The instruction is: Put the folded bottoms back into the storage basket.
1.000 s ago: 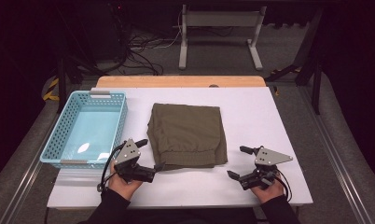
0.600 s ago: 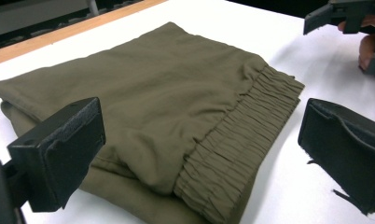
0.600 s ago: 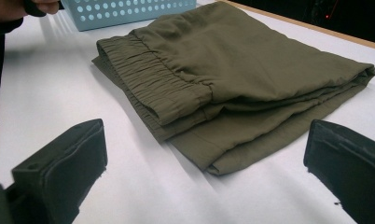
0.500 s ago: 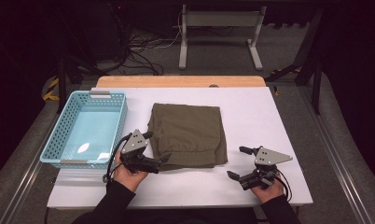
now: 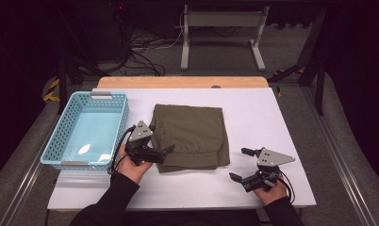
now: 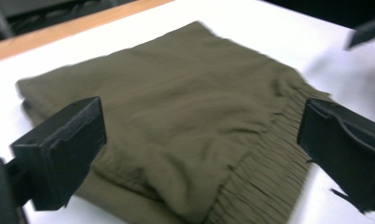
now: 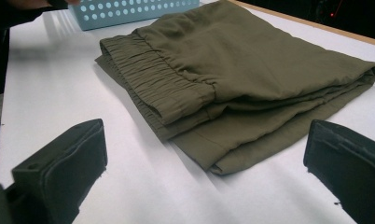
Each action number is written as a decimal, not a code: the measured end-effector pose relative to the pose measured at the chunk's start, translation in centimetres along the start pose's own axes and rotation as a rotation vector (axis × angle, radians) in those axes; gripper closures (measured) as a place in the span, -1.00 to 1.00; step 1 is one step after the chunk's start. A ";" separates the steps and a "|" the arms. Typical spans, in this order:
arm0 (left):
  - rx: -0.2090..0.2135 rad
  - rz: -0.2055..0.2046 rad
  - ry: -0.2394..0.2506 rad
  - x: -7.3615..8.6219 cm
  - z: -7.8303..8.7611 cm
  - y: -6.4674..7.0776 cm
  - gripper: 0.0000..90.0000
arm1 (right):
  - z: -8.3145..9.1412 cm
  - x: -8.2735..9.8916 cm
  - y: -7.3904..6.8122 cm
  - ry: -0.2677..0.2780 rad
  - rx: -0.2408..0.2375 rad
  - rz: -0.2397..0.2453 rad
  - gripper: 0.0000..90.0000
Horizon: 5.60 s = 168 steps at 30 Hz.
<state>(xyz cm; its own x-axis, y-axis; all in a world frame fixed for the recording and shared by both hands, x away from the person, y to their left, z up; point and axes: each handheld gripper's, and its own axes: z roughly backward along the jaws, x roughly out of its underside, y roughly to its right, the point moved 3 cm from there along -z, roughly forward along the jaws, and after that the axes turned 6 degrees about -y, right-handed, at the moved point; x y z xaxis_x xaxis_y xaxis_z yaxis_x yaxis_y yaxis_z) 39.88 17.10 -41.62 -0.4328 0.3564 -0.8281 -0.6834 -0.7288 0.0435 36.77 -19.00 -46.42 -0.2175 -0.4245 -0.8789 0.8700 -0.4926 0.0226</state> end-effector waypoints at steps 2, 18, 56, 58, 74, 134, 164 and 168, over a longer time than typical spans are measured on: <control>-0.017 0.018 -0.008 -0.2 -0.2 -0.3 -0.91 | 0.0 0.0 0.0 -0.002 -0.001 0.001 -0.99; -0.069 0.029 -0.105 -1.6 -1.8 -2.1 -0.92 | -0.1 0.0 0.0 -0.009 -0.006 -0.002 -0.99; -0.163 0.184 -0.176 -1.5 -6.9 -7.4 -0.88 | -0.2 0.1 0.0 -0.013 -0.020 -0.004 -0.99; -0.168 0.189 -0.183 -1.5 -7.1 -7.5 -0.88 | -0.2 0.1 0.0 -0.013 -0.020 -0.003 -0.99; -0.192 0.218 -0.224 -1.1 -8.6 -9.0 -0.87 | -0.2 0.1 0.0 -0.013 -0.023 -0.003 -0.99; -0.173 0.187 -0.258 0.0 -10.8 -8.5 -0.19 | -0.3 0.1 0.0 -0.020 -0.026 -0.008 -0.98; -0.118 0.183 -0.192 -1.3 -10.0 -7.3 0.79 | -0.1 0.1 0.0 -0.012 -0.027 -0.008 -0.97; -0.114 0.182 -0.158 -2.0 -9.4 -7.2 0.80 | -0.1 0.1 0.0 -0.012 -0.027 -0.007 -0.97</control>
<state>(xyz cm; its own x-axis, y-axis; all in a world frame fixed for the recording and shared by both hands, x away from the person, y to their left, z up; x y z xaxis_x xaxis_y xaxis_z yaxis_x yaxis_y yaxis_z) 51.12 16.17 -45.55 -0.6353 0.2938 -0.7142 -0.5190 -0.8473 0.1130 36.80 -18.92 -46.55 -0.2283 -0.4300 -0.8735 0.8801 -0.4748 0.0036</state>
